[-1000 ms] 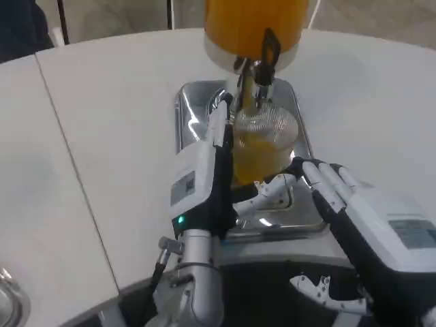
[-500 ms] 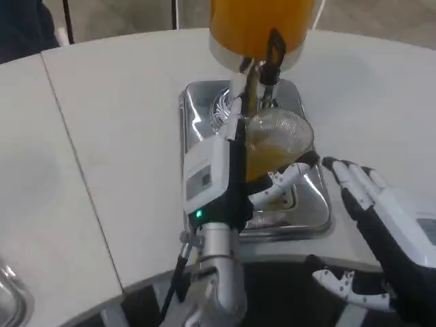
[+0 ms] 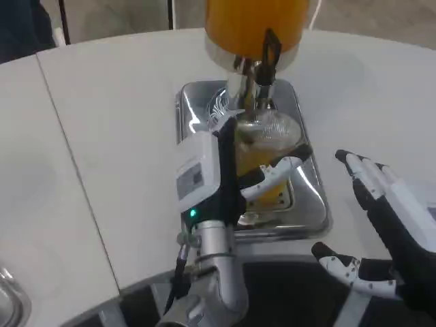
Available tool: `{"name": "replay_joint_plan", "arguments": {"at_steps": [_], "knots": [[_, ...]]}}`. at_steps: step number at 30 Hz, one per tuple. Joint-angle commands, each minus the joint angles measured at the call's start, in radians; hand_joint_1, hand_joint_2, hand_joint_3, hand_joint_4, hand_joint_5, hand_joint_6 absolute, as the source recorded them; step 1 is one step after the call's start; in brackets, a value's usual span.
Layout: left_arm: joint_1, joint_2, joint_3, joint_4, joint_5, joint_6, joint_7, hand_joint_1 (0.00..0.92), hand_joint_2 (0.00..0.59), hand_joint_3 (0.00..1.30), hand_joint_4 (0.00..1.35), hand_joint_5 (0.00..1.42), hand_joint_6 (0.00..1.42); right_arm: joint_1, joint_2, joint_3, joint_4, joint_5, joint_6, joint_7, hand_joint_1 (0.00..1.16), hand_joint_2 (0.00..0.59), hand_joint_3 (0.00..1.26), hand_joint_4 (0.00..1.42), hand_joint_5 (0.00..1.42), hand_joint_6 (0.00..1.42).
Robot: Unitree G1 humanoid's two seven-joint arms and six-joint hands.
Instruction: Grasp the cup under the faucet to collect the drink, then remove the cup.
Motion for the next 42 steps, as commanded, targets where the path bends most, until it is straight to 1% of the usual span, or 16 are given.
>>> {"name": "replay_joint_plan", "arguments": {"at_steps": [1,5,11,16,18,20,24,29,34,39,41,42], "knots": [[-0.013,-0.118,0.003,0.032,-0.023,-0.017,0.042,0.533,0.071,1.05,1.14,1.42,1.42,-0.006,0.000,-0.002,0.015,0.001,0.002,0.002,0.66,0.367,0.00,0.00,0.00,0.10],[-0.018,-0.117,-0.004,0.038,-0.029,-0.035,0.056,0.532,0.068,1.06,1.12,1.42,1.42,-0.016,-0.001,-0.009,0.027,0.009,0.007,0.000,0.66,0.368,0.00,0.00,0.00,0.10],[-0.018,-0.113,-0.010,0.041,-0.034,-0.048,0.057,0.536,0.033,1.06,1.10,1.42,1.42,-0.022,-0.012,-0.015,0.046,0.034,0.001,-0.009,0.66,0.369,0.00,0.00,0.00,0.11],[-0.010,-0.097,-0.019,0.026,-0.024,-0.055,0.065,0.540,0.005,1.05,1.08,1.42,1.42,-0.031,-0.018,-0.010,0.061,0.053,-0.009,-0.026,0.66,0.369,0.00,0.00,0.00,0.11],[-0.007,-0.091,-0.018,0.021,-0.025,-0.057,0.064,0.543,0.001,1.05,1.07,1.42,1.42,-0.030,-0.022,-0.007,0.064,0.060,-0.014,-0.033,0.66,0.370,0.00,0.00,0.00,0.11],[-0.004,-0.082,-0.017,0.015,-0.024,-0.059,0.067,0.545,0.000,1.05,1.07,1.42,1.42,-0.027,-0.017,-0.010,0.064,0.077,-0.009,-0.037,0.66,0.372,0.00,0.00,0.00,0.11],[0.004,-0.065,-0.020,-0.001,-0.017,-0.062,0.072,0.550,0.000,1.05,1.07,1.41,1.42,-0.032,-0.027,-0.010,0.072,0.090,-0.020,-0.048,0.66,0.376,0.00,0.00,0.00,0.11],[0.021,-0.013,-0.010,-0.037,-0.010,-0.064,0.077,0.559,0.000,1.06,1.06,1.41,1.42,-0.032,-0.031,0.006,0.086,0.112,-0.029,-0.067,0.66,0.380,0.00,0.00,0.00,0.11],[0.035,0.018,0.006,-0.061,-0.010,-0.058,0.080,0.563,0.000,1.07,1.06,1.41,1.42,-0.033,-0.034,0.019,0.093,0.115,-0.029,-0.081,0.67,0.381,0.00,0.00,0.00,0.11],[0.053,0.045,0.003,-0.091,0.004,-0.057,0.081,0.568,0.000,1.07,1.06,1.41,1.42,-0.033,-0.037,0.021,0.094,0.123,-0.026,-0.090,0.67,0.385,0.00,0.00,0.00,0.11],[0.059,0.062,0.000,-0.099,0.010,-0.056,0.080,0.569,0.000,1.07,1.06,1.41,1.42,-0.034,-0.039,0.024,0.099,0.127,-0.029,-0.096,0.67,0.386,0.00,0.00,0.00,0.11],[0.064,0.079,0.001,-0.105,0.013,-0.057,0.079,0.570,0.000,1.08,1.06,1.41,1.42,-0.035,-0.040,0.024,0.100,0.130,-0.029,-0.097,0.67,0.386,0.00,0.00,0.00,0.11]]}}
